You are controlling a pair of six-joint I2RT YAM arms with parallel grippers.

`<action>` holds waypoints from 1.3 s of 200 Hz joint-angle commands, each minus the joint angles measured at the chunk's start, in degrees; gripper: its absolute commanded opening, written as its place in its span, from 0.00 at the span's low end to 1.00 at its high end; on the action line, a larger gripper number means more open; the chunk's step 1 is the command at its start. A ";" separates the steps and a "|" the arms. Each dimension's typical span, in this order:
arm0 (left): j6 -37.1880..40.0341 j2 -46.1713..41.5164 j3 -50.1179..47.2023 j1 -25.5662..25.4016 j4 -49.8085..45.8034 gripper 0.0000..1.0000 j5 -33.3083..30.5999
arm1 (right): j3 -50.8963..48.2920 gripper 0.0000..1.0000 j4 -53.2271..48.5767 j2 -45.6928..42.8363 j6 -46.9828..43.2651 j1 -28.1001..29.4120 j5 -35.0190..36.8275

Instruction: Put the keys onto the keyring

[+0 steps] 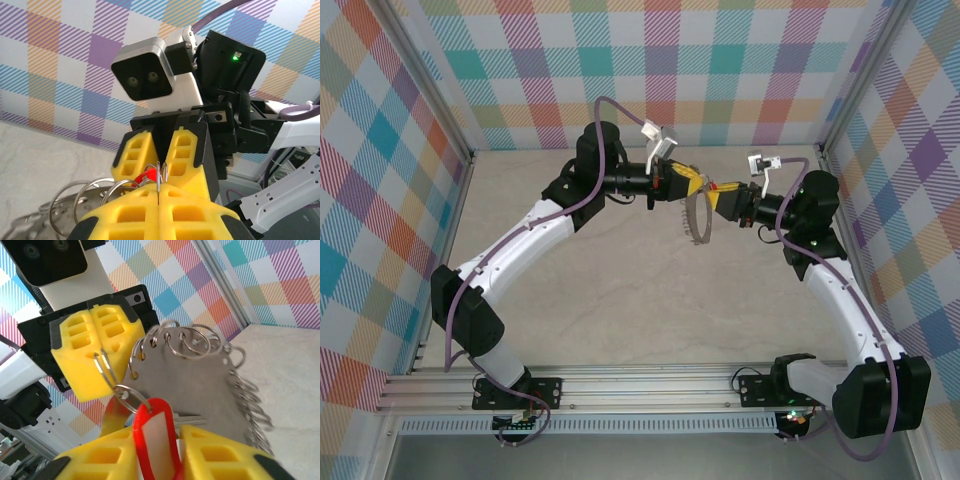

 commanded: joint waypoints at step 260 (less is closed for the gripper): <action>-3.16 -3.11 -2.14 0.64 7.72 0.00 -2.71 | 1.86 0.52 -24.96 -11.62 -15.31 1.73 8.96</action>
